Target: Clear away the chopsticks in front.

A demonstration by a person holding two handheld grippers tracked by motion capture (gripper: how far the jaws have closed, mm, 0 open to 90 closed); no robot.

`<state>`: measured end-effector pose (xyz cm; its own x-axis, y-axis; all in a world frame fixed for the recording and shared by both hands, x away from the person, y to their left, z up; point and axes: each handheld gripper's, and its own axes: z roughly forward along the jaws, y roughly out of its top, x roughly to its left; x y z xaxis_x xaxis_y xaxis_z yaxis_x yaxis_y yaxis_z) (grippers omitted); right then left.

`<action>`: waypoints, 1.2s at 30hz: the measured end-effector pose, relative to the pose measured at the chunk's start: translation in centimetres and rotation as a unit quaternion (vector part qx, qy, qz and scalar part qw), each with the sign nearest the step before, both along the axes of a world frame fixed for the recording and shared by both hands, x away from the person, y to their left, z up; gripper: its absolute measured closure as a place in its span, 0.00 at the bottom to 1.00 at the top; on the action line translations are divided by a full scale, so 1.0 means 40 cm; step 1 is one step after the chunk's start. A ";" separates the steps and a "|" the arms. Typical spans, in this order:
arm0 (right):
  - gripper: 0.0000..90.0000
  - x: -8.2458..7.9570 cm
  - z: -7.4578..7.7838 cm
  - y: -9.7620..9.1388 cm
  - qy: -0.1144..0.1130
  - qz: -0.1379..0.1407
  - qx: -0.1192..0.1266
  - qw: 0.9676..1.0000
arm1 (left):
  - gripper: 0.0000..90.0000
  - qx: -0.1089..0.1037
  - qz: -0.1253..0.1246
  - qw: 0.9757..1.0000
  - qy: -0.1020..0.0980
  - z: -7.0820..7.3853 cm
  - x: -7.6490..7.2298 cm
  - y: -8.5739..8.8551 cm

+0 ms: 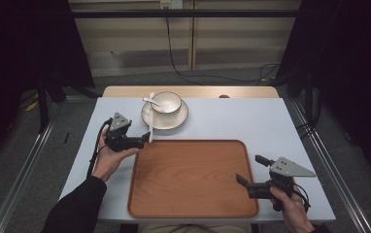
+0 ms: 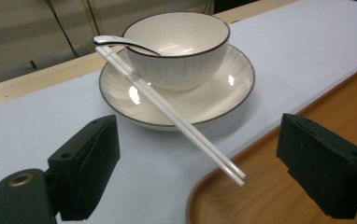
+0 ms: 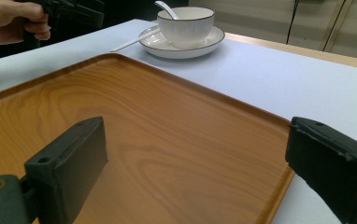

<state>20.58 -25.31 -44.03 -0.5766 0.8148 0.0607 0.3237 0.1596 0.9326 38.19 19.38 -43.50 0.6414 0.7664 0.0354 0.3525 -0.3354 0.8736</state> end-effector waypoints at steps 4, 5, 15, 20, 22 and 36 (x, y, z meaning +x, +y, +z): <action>0.06 0.001 -0.001 -0.001 0.003 -0.002 0.004 1.000 | 0.18 -0.009 0.008 1.000 -0.009 0.011 0.028 0.005; 0.06 0.001 -0.001 -0.001 0.003 -0.002 0.004 1.000 | 0.18 -0.005 0.011 1.000 -0.003 0.013 0.037 0.004; 0.06 0.000 0.001 -0.007 0.002 -0.002 0.013 1.000 | 0.23 0.002 0.033 0.999 0.037 0.026 0.129 -0.014; 0.06 0.000 0.000 -0.009 0.002 -0.001 0.014 1.000 | 0.25 0.004 0.058 0.998 0.033 0.019 0.162 -0.014; 0.06 -0.001 0.000 -0.008 0.001 -0.001 0.015 1.000 | 0.26 0.008 0.061 0.997 0.037 0.012 0.175 -0.014; 0.06 0.000 0.000 -0.008 0.002 0.002 0.012 1.000 | 0.30 0.030 0.080 0.995 0.058 -0.018 0.227 -0.056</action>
<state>20.56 -25.64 -44.04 -0.5793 0.8108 0.0837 0.3277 0.1376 0.9347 47.26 17.14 -44.22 0.5133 0.8580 0.0174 0.5023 -0.3168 0.8046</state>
